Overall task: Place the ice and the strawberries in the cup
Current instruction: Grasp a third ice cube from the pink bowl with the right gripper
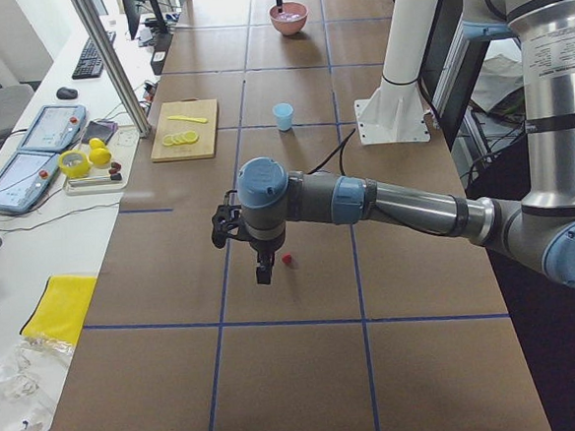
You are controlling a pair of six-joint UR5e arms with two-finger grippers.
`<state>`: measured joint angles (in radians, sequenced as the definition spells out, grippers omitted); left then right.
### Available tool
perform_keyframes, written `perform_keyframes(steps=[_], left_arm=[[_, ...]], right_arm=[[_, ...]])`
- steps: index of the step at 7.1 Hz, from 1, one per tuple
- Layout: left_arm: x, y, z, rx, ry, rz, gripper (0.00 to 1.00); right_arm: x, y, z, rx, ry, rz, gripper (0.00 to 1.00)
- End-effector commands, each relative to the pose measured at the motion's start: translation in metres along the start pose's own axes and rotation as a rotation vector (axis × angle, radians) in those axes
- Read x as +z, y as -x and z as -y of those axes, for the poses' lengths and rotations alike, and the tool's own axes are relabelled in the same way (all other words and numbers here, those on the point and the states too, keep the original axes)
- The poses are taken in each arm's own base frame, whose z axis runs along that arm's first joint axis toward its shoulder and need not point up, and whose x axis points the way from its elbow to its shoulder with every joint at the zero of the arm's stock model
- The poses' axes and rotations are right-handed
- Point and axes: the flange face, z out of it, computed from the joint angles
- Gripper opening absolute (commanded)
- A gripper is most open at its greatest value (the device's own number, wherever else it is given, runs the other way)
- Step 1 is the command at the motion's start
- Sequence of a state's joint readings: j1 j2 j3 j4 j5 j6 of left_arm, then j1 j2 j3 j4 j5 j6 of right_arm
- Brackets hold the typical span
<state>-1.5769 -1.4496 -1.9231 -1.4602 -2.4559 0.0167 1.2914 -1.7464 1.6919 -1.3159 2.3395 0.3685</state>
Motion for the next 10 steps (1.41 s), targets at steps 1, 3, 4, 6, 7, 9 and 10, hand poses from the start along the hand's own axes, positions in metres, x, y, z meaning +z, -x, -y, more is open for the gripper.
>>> perform_keyframes(steps=[1,3,4,6,7,9,10], left_arm=[[0.000,0.000,0.000,0.001,0.000,0.000,1.00],[-0.001,-0.001,0.001,0.002,-0.001,0.000,1.00],[-0.001,-0.001,0.001,0.002,-0.001,0.000,1.00],[-0.001,-0.001,0.001,0.002,-0.001,0.000,1.00],[-0.001,-0.001,0.001,0.002,-0.001,0.000,1.00],[-0.001,-0.001,0.001,0.003,-0.002,0.000,1.00],[-0.001,-0.001,0.001,0.003,-0.002,0.000,1.00]], right_arm=[[0.010,0.006,-0.001,-0.012,0.020,-0.007,0.93],[0.017,0.006,-0.002,-0.016,0.032,-0.014,0.92],[0.019,0.004,-0.002,-0.012,0.034,-0.022,0.85],[0.026,-0.003,-0.003,0.000,0.046,-0.030,0.68],[0.026,-0.003,-0.003,0.000,0.047,-0.030,0.50],[0.025,0.000,-0.002,-0.005,0.045,-0.026,0.00],[0.023,0.001,-0.002,-0.007,0.041,-0.024,0.00]])
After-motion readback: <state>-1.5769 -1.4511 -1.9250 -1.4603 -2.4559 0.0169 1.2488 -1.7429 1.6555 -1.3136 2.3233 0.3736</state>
